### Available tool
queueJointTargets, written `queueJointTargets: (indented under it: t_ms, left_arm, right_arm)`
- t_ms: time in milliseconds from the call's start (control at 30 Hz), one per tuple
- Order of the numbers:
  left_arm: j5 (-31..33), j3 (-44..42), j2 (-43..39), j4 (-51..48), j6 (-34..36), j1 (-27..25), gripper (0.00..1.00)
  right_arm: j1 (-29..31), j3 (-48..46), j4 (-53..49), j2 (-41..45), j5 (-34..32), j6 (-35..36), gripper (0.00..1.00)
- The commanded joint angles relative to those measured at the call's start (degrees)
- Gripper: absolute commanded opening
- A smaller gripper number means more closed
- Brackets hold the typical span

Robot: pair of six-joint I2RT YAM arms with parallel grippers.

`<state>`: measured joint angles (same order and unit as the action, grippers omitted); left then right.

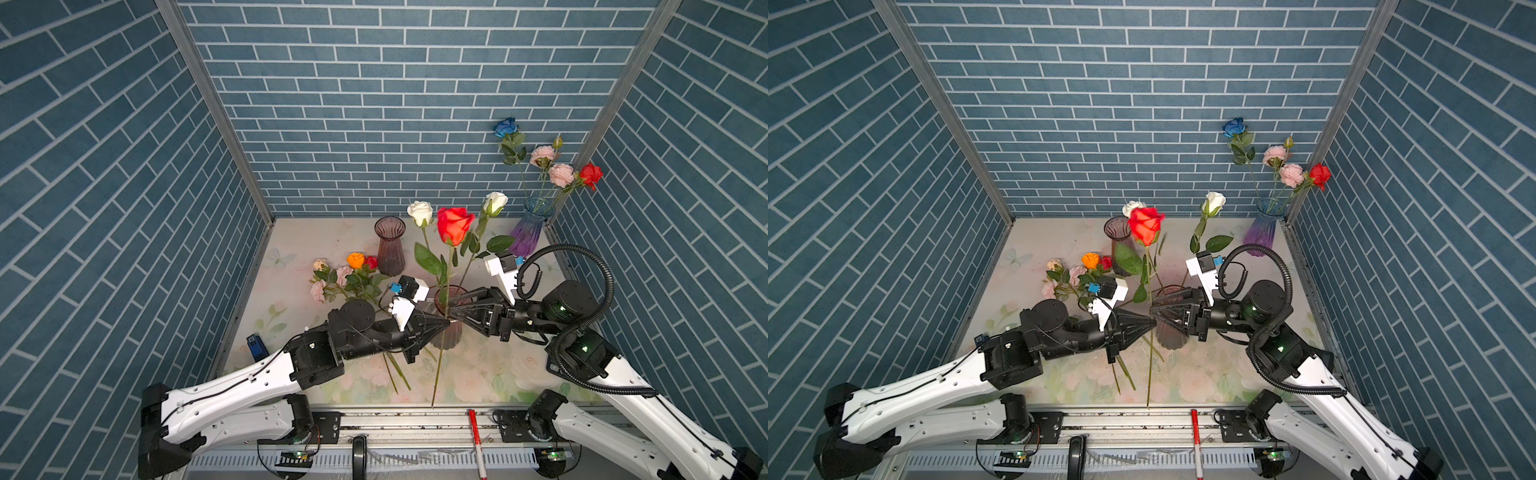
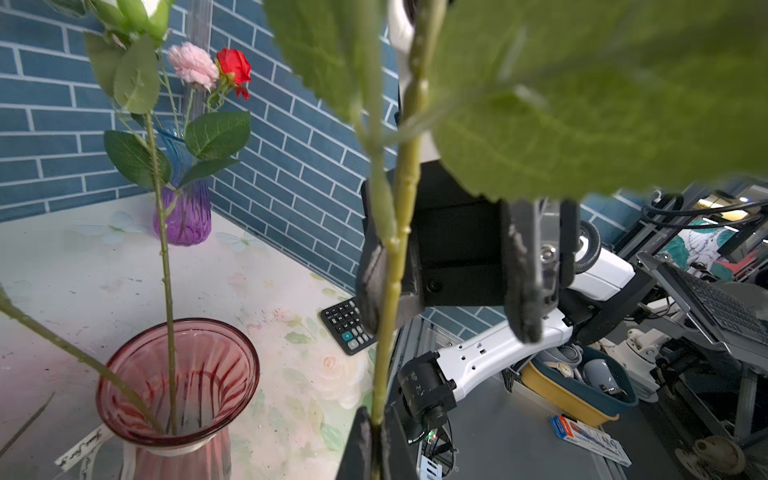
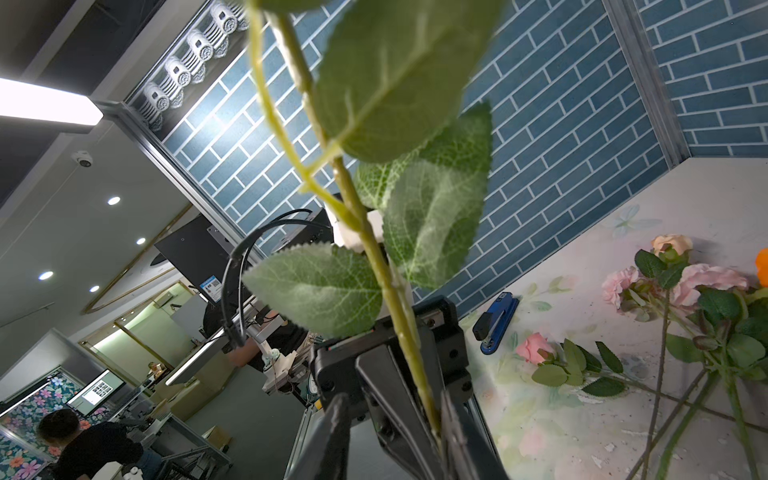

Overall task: Arrange the flowers into the vase
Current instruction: 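Close the right gripper on the red rose stem while the left gripper opens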

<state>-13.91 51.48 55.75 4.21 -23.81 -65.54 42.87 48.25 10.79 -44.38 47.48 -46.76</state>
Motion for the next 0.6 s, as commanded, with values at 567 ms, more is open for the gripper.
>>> queueJointTargets:
  t_ms: [567]
  left_arm:
    - [-0.28,2.39,-0.98,-2.73,-0.39,-0.09,0.27]
  right_arm:
    - [0.55,3.08,-7.68,0.69,-3.03,5.13,0.00]
